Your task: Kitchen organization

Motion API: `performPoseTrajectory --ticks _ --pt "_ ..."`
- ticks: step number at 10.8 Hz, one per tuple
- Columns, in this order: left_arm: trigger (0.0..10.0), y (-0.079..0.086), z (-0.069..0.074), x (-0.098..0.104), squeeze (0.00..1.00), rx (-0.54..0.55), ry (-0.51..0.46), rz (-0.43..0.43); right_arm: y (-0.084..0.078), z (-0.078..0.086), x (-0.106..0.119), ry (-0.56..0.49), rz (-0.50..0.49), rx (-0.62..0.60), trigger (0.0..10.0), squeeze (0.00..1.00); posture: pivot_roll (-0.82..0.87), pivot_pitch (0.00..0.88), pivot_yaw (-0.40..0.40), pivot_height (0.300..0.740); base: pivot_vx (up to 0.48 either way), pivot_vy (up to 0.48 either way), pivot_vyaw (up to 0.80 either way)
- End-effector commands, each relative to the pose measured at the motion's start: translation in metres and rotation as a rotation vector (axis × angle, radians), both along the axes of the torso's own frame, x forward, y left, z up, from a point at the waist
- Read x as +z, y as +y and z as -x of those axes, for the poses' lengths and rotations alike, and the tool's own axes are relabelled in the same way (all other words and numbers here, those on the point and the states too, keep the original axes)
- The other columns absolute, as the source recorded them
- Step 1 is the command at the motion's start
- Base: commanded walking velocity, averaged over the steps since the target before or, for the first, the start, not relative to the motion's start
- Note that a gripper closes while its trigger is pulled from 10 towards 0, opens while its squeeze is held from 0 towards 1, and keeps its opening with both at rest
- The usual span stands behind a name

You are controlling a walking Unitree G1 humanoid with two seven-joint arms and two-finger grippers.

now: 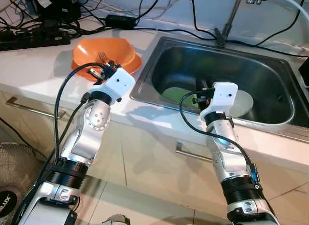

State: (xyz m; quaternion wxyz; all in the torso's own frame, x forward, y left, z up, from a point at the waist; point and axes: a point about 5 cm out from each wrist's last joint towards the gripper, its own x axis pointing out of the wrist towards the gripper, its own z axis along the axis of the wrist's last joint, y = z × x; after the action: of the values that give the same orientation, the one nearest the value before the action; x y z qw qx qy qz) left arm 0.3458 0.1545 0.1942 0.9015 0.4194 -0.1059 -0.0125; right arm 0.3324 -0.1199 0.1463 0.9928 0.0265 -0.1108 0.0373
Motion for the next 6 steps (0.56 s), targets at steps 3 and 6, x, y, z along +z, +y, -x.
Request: performPoseTrajectory --ticks 3,6 --pt "1.3 0.001 -0.003 0.027 0.00 0.007 -0.060 -0.008 -0.002 -0.003 0.006 -0.009 -0.009 -0.005 10.0 0.00 0.08 0.038 -0.060 0.740 0.000 0.000 0.00" --pt "10.0 -0.003 -0.002 0.034 0.00 -0.009 -0.075 0.004 -0.001 -0.004 0.005 -0.002 -0.006 -0.003 10.0 0.00 0.08 0.036 -0.060 0.740 0.000 0.000 0.00"
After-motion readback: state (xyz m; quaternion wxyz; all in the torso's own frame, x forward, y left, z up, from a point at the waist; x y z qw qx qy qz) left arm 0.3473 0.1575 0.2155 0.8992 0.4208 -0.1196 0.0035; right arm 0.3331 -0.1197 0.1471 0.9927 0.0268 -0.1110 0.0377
